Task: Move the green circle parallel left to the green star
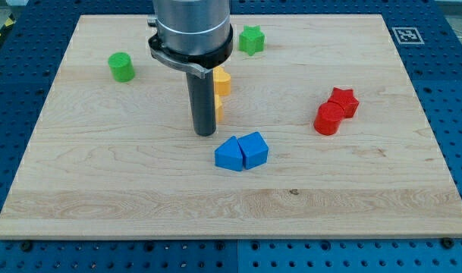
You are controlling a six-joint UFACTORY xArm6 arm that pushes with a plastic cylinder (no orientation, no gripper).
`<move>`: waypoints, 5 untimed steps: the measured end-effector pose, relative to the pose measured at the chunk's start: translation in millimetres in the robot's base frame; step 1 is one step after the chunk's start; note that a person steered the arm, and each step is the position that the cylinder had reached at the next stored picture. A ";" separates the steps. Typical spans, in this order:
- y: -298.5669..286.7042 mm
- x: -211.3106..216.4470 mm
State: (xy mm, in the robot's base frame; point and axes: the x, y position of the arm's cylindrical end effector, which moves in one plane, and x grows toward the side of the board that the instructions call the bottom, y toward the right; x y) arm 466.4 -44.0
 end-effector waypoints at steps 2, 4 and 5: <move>0.0 -29.2; -9.5 -35.3; -77.9 -54.2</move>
State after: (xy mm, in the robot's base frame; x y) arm 412.2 -121.9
